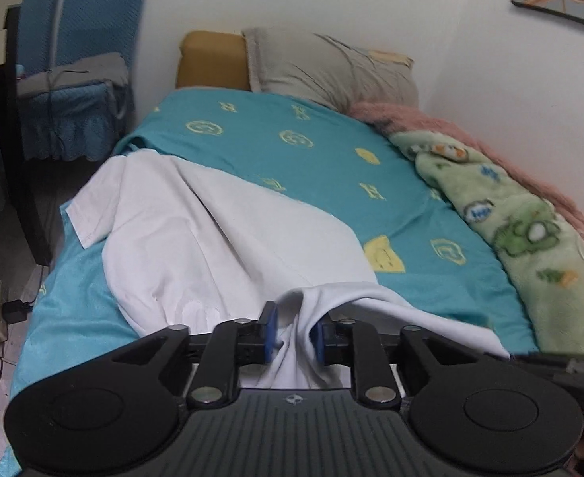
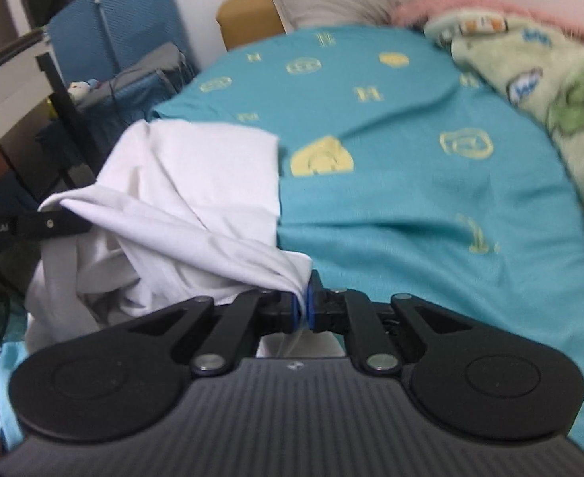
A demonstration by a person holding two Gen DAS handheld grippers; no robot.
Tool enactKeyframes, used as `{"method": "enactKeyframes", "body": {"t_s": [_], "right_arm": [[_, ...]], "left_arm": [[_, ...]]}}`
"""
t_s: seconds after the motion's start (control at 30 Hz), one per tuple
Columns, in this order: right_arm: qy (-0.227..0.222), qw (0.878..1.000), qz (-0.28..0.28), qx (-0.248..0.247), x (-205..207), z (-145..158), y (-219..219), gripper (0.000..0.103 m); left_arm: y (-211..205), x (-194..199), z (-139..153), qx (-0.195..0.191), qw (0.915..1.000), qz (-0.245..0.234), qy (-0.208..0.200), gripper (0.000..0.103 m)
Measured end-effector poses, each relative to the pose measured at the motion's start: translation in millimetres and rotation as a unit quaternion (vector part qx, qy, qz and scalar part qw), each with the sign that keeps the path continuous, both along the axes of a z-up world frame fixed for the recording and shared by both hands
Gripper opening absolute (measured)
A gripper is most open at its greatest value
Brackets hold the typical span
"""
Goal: Fold clothes
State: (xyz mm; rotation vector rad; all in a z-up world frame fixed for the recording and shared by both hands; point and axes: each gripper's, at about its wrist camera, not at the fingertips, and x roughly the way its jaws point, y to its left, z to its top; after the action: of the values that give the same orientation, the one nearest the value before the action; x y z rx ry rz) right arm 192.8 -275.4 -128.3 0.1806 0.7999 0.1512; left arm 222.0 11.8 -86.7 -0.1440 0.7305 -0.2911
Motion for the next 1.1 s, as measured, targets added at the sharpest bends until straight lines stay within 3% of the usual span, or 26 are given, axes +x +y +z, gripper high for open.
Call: {"method": "enactKeyframes", "body": {"t_s": [0.03, 0.07, 0.1, 0.27, 0.4, 0.53, 0.8, 0.9, 1.0, 1.07, 1.1], "right_arm": [[0.002, 1.000, -0.006, -0.005, 2.7, -2.9, -0.8, 0.037], [0.001, 1.000, -0.013, -0.009, 4.0, -3.9, -0.9, 0.057], [-0.005, 1.000, -0.018, -0.007, 3.2, -3.6, -1.5, 0.068], [-0.033, 0.999, -0.028, 0.020, -4.0, 9.9, -8.4, 0.069], [-0.070, 0.997, -0.026, -0.026, -14.8, 22.6, -0.5, 0.069], [-0.089, 0.995, -0.030, -0.035, -19.8, 30.5, -1.9, 0.069], [-0.067, 0.994, -0.082, 0.005, -15.1, 25.5, -26.1, 0.069], [-0.060, 0.993, -0.096, 0.018, -11.5, 21.6, -32.7, 0.069], [-0.054, 0.993, -0.104, 0.025, -7.6, 18.3, -37.7, 0.069], [-0.049, 0.993, -0.106, 0.018, -5.3, 16.0, -38.2, 0.069], [-0.047, 0.993, -0.106, 0.010, -4.5, 14.8, -37.4, 0.069]], "left_arm": [[-1.0, 2.5, -1.5, 0.000, 0.9999, 0.010, -0.003, 0.040], [-2.5, 3.7, -0.5, 0.002, 0.9998, 0.015, -0.008, 0.046], [-3.0, 3.2, 1.9, 0.004, 0.9997, 0.019, -0.016, 0.048], [-1.1, -7.8, 19.9, 0.024, 0.9986, 0.030, -0.036, 0.070], [-2.7, -24.4, 37.4, 0.053, 0.9974, -0.015, -0.046, 0.086], [-11.8, -44.7, 41.9, 0.114, 0.9913, -0.062, -0.023, 0.086], [-32.6, -88.3, 38.7, 0.121, 0.9830, -0.127, -0.055, 0.082], [-51.8, -90.4, 21.9, 0.141, 0.9786, -0.144, -0.044, 0.072], [-65.4, -82.5, -1.6, 0.190, 0.9730, -0.127, -0.031, 0.064], [-69.3, -76.3, -13.2, 0.233, 0.9662, -0.106, -0.031, 0.045], [-66.8, -73.7, -13.7, 0.234, 0.9667, -0.098, -0.031, 0.040]]}}
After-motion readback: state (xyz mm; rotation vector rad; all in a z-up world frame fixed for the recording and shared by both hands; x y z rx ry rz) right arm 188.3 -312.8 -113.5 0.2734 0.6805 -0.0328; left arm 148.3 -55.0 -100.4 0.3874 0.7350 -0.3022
